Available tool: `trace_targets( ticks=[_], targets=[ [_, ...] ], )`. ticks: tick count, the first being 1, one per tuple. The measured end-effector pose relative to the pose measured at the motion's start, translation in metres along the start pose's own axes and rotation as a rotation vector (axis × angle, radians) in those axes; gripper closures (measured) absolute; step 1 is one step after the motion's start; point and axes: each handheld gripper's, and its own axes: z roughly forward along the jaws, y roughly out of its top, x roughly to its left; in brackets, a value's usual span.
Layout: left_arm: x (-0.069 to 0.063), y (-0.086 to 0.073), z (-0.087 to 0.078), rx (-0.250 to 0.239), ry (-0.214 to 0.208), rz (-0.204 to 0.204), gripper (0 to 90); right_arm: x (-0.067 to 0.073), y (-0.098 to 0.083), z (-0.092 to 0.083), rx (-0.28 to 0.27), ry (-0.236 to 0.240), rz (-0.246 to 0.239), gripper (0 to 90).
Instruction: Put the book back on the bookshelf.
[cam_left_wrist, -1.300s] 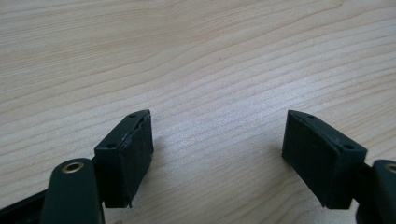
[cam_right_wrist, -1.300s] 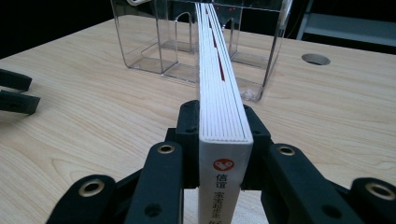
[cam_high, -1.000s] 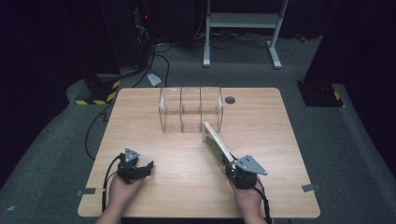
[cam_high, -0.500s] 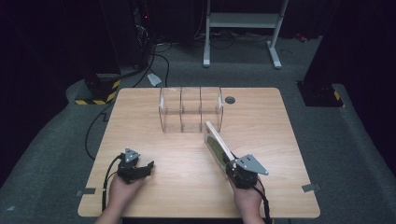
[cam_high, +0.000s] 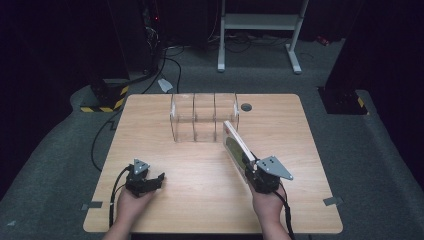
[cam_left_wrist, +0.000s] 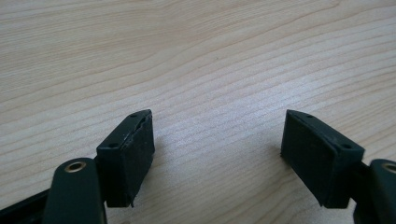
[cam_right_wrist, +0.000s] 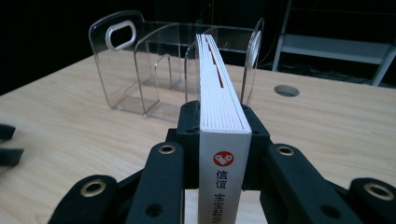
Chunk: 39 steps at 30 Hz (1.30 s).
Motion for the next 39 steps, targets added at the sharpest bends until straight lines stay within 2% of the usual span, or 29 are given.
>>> trace_targets(
  ticks=[5,12,17,30,39],
  targets=[
    [0.000,0.001,0.001,-0.001,-0.005,0.000,25.7,-0.002,0.010,0.015,-0.020,-0.017,0.006,75.2],
    [0.000,0.001,0.001,-0.002,-0.005,0.001,25.7,0.000,0.024,0.043,-0.019,-0.064,-0.003,75.3],
    [0.000,0.001,0.001,-0.001,-0.004,0.003,25.7,0.003,0.029,0.061,-0.007,-0.071,-0.005,75.2],
    [0.000,0.001,0.001,-0.001,-0.004,0.003,25.7,0.007,0.048,0.093,-0.003,-0.111,-0.038,75.2],
    [0.000,0.001,0.001,-0.001,-0.006,0.004,25.7,0.010,0.053,0.114,0.005,-0.138,-0.050,75.2]
  ],
)
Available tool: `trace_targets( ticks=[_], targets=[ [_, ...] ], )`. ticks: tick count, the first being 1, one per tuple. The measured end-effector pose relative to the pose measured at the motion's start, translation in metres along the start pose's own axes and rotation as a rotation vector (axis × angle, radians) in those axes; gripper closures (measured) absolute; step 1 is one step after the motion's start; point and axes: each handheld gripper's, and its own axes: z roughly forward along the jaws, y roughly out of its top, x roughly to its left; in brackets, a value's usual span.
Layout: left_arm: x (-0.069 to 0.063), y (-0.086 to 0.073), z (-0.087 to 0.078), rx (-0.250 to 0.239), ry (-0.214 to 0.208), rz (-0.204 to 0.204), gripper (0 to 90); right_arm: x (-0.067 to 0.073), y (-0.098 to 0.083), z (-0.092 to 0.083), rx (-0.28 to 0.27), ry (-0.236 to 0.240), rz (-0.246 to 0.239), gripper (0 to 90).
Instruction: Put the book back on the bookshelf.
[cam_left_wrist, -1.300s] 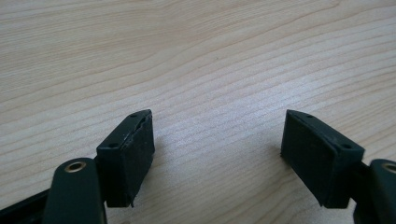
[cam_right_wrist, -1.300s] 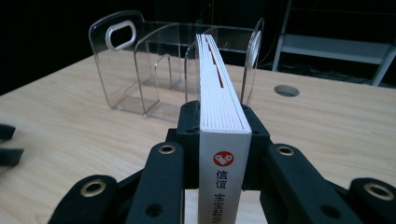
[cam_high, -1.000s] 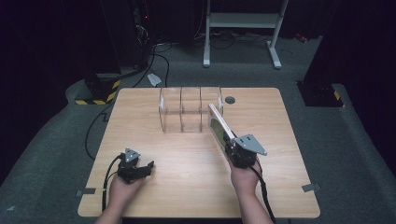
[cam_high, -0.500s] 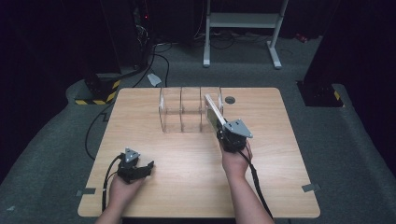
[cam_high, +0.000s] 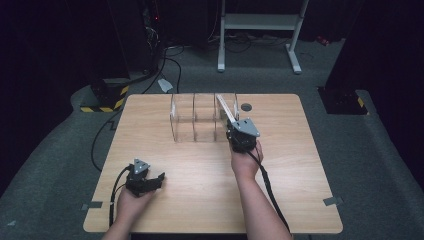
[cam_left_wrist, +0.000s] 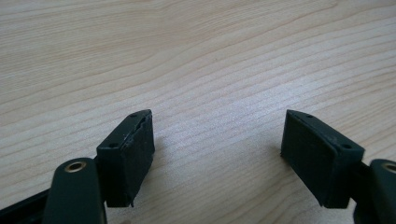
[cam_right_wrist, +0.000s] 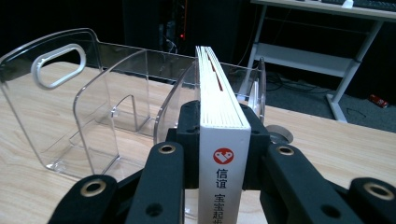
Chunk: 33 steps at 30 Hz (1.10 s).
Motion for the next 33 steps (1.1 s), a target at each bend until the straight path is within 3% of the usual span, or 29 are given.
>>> trace_targets(
  ticks=[13,33],
  targets=[
    [0.000,0.000,0.000,0.000,0.000,0.000,25.7,0.002,0.004,0.022,0.028,-0.035,-0.008,75.2],
    [0.000,0.000,0.000,-0.001,-0.004,0.004,25.7,0.000,0.000,0.036,0.046,-0.056,0.006,75.0]
  ],
)
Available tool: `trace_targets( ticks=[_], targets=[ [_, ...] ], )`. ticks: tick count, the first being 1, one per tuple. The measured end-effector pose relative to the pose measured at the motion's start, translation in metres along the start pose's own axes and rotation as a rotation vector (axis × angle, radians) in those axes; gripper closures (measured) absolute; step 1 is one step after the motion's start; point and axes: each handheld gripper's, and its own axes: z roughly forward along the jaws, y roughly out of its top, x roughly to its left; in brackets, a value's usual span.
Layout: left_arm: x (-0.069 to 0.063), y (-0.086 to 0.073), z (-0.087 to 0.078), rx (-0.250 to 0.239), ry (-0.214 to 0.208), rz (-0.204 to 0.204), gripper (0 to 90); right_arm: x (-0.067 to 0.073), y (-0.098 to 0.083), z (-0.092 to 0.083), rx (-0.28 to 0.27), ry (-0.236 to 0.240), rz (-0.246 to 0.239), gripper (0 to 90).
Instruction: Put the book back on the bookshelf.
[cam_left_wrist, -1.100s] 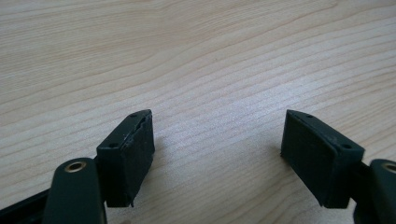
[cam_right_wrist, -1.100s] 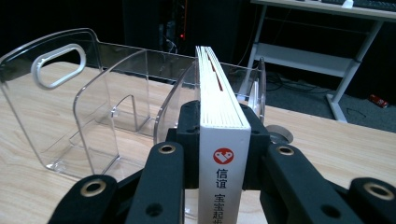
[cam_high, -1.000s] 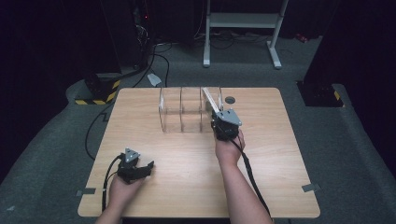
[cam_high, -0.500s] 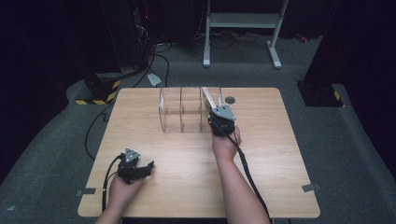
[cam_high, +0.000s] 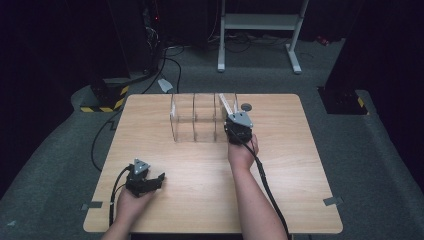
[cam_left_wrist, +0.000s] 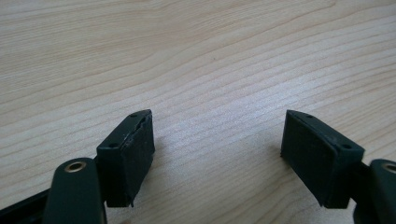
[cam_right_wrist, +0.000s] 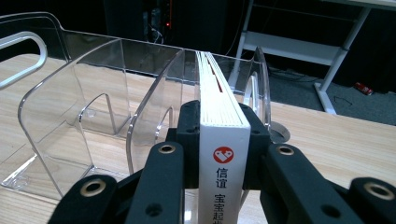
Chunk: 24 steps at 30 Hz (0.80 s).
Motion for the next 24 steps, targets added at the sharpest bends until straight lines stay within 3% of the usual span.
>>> trace_targets(
  ticks=[24],
  targets=[
    [0.000,-0.001,-0.002,0.000,0.000,0.001,25.7,-0.001,-0.028,-0.015,0.064,0.020,0.063,73.2]
  ],
)
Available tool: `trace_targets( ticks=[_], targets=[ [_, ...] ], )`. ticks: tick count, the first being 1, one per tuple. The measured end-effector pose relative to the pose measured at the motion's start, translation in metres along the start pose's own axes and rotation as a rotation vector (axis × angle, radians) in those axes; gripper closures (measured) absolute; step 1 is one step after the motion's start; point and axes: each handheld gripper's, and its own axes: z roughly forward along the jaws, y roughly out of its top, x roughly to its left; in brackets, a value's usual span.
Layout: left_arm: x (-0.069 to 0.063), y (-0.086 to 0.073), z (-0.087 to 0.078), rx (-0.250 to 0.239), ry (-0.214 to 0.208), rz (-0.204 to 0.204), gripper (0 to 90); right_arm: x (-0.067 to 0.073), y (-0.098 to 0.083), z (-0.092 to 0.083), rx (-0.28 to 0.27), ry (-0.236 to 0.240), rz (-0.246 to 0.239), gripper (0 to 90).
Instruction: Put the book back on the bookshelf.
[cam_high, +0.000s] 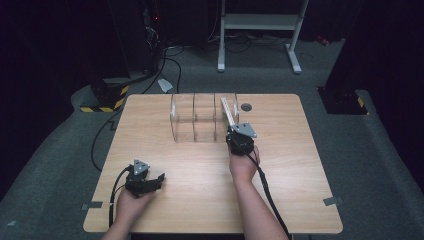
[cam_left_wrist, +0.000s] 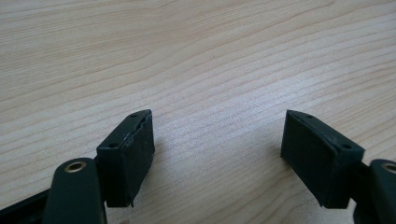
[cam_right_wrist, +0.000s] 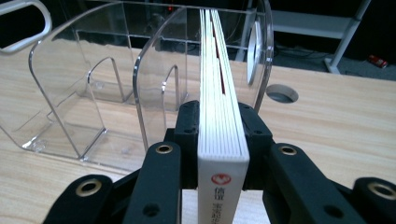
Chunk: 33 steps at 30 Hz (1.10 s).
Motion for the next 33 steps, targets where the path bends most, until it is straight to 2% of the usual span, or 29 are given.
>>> trace_targets(
  ticks=[19,22,23,29,33],
  targets=[
    [0.0000,0.0000,0.0000,0.000,0.000,0.000,25.7,-0.0013,-0.0033,-0.0032,0.009,0.015,0.016,67.1],
    [0.0000,0.0000,0.0000,0.000,0.000,0.000,25.7,-0.0017,-0.0032,-0.0030,0.015,0.020,0.017,72.3],
    [0.0000,0.0000,0.0000,0.000,0.000,0.000,25.7,-0.0013,-0.0026,-0.0022,0.010,0.014,-0.001,74.6],
    [0.0001,0.0000,-0.0001,0.001,0.000,0.001,25.7,-0.0020,0.0001,-0.0025,-0.011,-0.009,0.013,75.3],
    [0.0000,0.0000,0.0000,0.000,0.000,0.000,25.7,-0.0015,0.0013,-0.0018,-0.030,-0.043,-0.003,75.3]
  ],
)
